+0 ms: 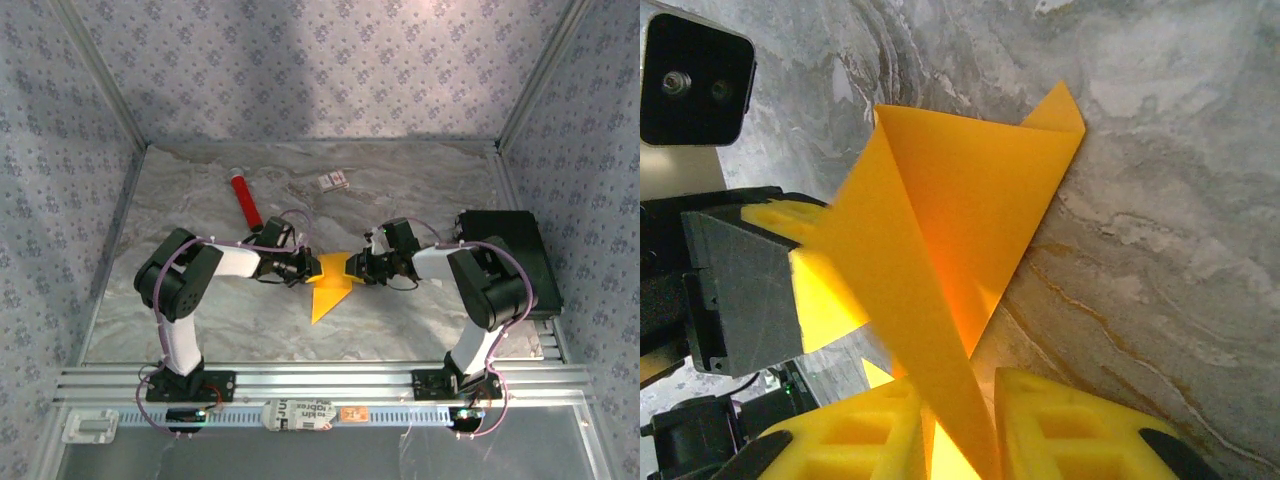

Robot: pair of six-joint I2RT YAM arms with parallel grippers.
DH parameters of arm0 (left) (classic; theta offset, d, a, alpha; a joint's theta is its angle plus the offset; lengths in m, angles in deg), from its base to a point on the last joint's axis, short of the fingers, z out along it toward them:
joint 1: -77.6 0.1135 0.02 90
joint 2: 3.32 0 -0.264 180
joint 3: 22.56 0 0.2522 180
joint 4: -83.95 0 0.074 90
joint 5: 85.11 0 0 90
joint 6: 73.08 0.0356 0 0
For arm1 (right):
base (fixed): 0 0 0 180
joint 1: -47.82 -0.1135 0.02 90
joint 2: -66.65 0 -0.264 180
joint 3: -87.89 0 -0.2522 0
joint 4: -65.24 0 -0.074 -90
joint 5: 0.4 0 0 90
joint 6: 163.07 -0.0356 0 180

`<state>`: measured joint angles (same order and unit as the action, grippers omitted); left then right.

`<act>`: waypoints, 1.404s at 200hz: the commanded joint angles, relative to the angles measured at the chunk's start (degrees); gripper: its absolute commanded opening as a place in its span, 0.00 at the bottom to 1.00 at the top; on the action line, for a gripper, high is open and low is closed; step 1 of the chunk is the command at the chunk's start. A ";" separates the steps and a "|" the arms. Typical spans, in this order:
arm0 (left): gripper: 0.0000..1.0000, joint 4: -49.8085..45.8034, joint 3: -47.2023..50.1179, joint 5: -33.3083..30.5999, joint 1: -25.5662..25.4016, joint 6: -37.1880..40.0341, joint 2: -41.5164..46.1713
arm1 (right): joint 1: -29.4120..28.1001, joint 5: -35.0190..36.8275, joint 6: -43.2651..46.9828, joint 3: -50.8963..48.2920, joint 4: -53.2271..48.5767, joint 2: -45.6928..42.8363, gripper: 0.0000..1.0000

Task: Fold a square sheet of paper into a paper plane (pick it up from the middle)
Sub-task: Fold the wing for the fifth time at the center of the table.

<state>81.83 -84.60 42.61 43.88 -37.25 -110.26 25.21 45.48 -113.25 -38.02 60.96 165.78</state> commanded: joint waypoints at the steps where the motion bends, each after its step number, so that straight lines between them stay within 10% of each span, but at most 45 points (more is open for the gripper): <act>1: 0.06 -1.29 0.69 -0.14 0.74 -0.50 -0.55 | 0.23 0.18 1.95 1.69 -2.82 1.56 0.24; 55: 0.11 -1.13 0.76 -0.12 0.76 0.28 2.22 | 0.22 1.62 -0.03 1.52 -2.32 0.30 0.11; 121: 0.46 -11.17 0.47 -10.56 -0.30 9.66 14.97 | 1.12 5.04 -11.74 -4.10 3.82 -7.32 0.08; 220: 0.54 -25.11 -0.96 -39.46 -23.57 32.24 19.50 | 1.16 9.90 -22.68 -6.26 5.24 -12.16 0.08; 281: 0.52 -28.23 -6.07 -49.02 -29.64 35.19 12.89 | 0.90 10.91 -23.75 -5.97 4.39 -13.61 0.08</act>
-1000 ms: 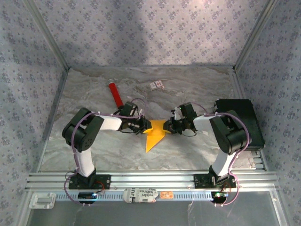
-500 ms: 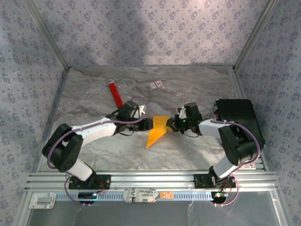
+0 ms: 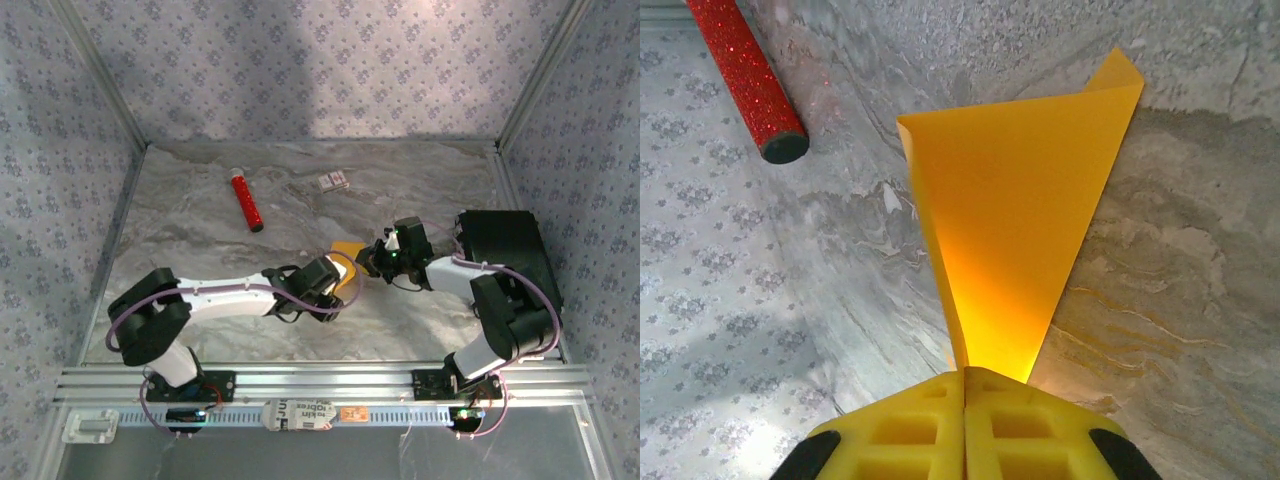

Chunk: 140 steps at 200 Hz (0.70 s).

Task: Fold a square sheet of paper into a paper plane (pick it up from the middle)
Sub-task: Fold the wing for the fifth time at the center of the table.

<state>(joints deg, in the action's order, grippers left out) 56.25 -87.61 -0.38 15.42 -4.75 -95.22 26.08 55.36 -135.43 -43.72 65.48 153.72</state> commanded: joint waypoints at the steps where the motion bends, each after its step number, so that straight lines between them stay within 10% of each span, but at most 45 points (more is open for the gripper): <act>1: 0.52 -2.67 -3.13 -6.09 -1.23 2.69 -2.23 | 0.03 1.02 -1.63 -0.22 -0.12 -1.55 0.08; 140: 0.29 -4.99 -6.05 -13.71 -2.52 1.72 -7.38 | -0.62 1.72 -2.03 -0.05 -0.18 -1.88 0.08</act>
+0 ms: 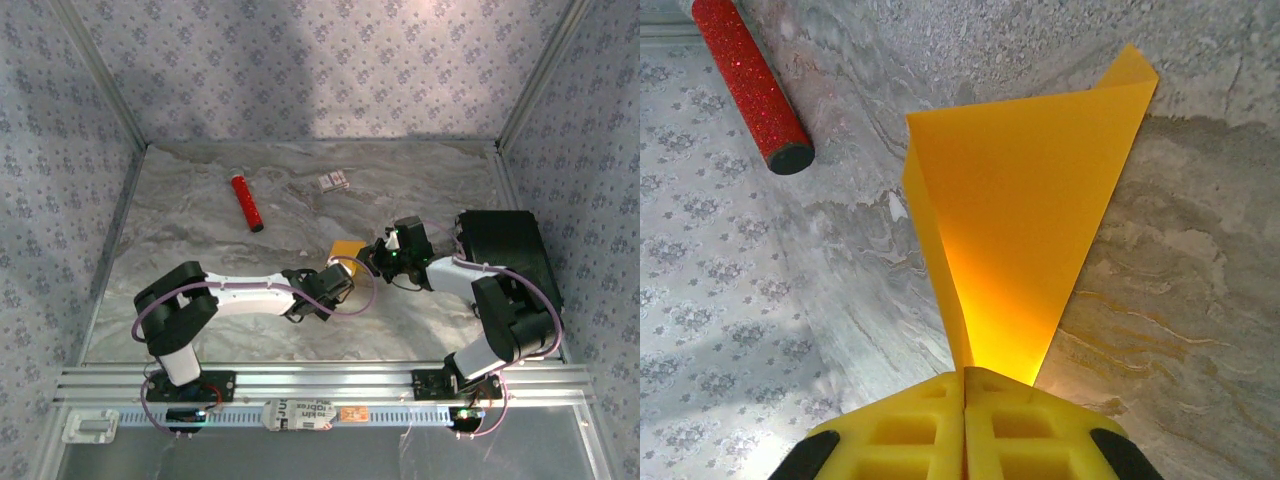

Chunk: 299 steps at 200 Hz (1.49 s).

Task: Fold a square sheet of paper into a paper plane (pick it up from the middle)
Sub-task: Fold the wing for the fifth time at the center of the table.

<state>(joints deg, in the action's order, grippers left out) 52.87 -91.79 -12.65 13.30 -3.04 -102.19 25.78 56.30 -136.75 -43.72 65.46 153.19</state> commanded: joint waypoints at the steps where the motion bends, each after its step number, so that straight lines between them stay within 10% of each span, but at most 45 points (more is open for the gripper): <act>1: 0.29 -1.54 -1.82 -1.49 -0.40 0.02 -0.38 | -0.34 0.78 -0.73 -0.07 -0.12 -1.37 0.08; 299: 0.12 -1.62 -1.76 -3.89 -0.39 0.88 -0.21 | -0.52 0.78 -0.04 -0.24 -0.43 -1.27 0.08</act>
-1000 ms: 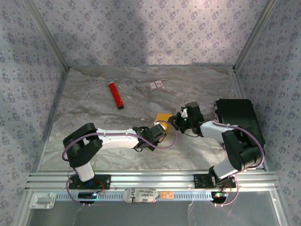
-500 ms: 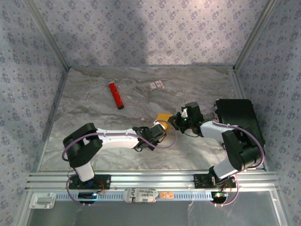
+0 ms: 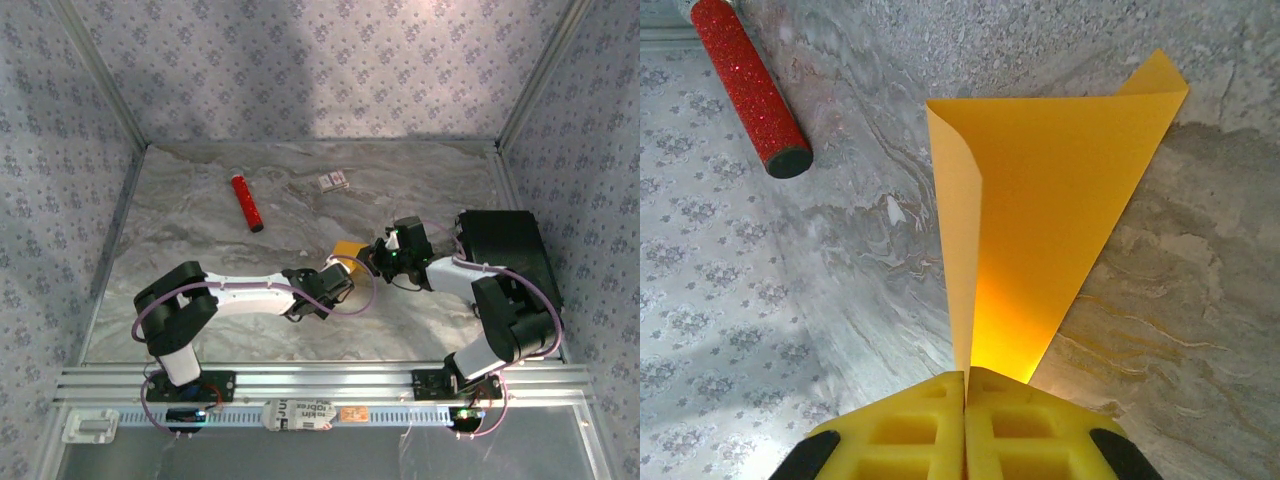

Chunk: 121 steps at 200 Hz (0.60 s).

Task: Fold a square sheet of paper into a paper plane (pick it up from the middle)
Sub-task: Fold the wing for the fifth time at the center of the table.

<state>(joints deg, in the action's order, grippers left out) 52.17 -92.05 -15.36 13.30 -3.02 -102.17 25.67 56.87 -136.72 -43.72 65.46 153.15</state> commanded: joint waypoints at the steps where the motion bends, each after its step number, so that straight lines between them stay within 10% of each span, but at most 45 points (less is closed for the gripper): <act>1: 0.12 -0.90 -1.45 -1.14 -0.39 0.87 -0.17 | -0.42 0.21 -0.06 -0.21 -0.44 -1.23 0.08; 121: 0.02 3.18 1.06 8.30 2.85 0.03 3.14 | -0.28 4.62 6.67 1.52 -11.70 -7.51 0.40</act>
<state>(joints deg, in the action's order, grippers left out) 52.84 -92.01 -12.54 14.31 -2.17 -101.93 25.56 59.38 -132.72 -43.46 58.88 147.60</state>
